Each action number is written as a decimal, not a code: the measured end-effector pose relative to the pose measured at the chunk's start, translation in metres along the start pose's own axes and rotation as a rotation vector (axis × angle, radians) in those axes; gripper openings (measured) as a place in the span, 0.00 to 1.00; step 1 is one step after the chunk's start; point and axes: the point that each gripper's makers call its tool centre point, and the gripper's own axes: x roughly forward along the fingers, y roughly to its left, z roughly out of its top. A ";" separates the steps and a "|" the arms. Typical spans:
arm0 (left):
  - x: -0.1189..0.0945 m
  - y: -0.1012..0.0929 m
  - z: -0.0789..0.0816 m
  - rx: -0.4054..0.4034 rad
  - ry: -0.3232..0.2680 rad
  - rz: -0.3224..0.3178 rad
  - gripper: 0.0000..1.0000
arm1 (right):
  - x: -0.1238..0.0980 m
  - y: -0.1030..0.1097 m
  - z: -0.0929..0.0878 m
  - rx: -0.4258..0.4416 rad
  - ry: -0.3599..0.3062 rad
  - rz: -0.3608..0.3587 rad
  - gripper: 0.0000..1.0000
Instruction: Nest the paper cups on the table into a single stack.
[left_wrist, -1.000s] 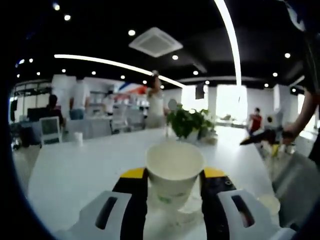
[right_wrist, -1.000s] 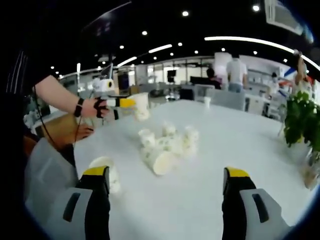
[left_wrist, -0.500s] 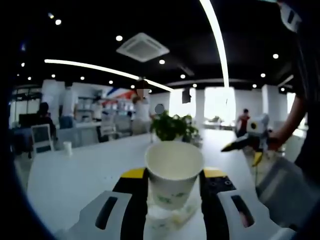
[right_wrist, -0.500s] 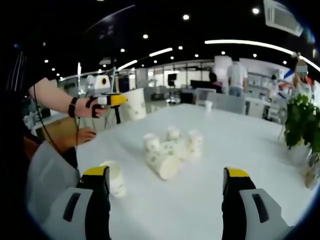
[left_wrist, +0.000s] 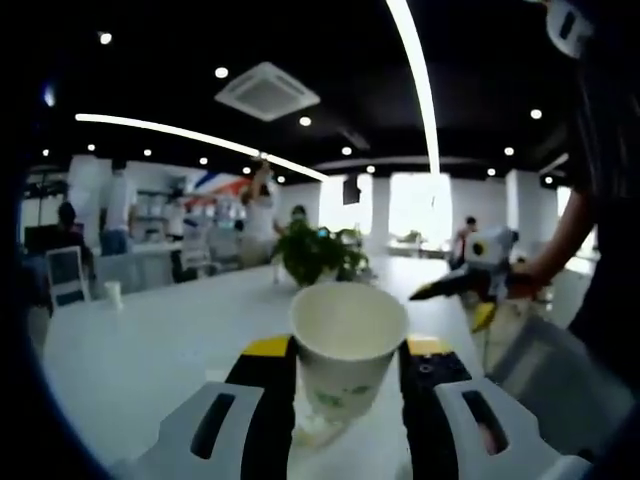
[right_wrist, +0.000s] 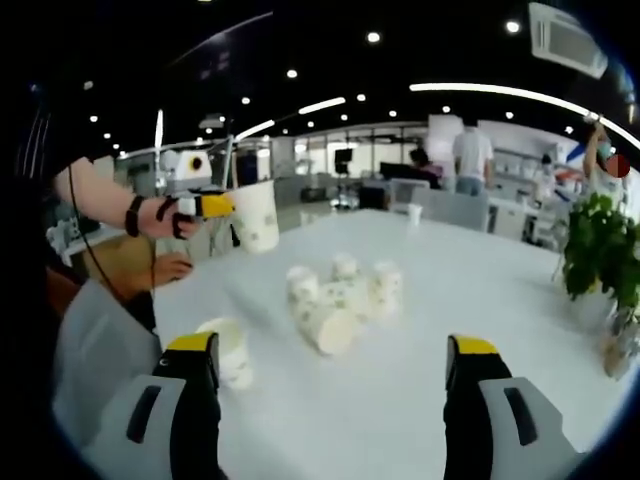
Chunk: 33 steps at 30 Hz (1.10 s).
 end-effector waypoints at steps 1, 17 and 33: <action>0.000 -0.003 -0.001 -0.003 0.000 -0.004 0.38 | 0.000 0.000 0.000 0.000 0.001 -0.001 0.92; 0.003 -0.043 -0.029 -0.061 0.008 -0.027 0.38 | -0.003 -0.003 -0.002 0.010 0.002 -0.010 0.92; 0.007 -0.074 -0.051 -0.086 0.054 -0.074 0.38 | -0.010 -0.007 -0.005 0.015 0.006 -0.021 0.91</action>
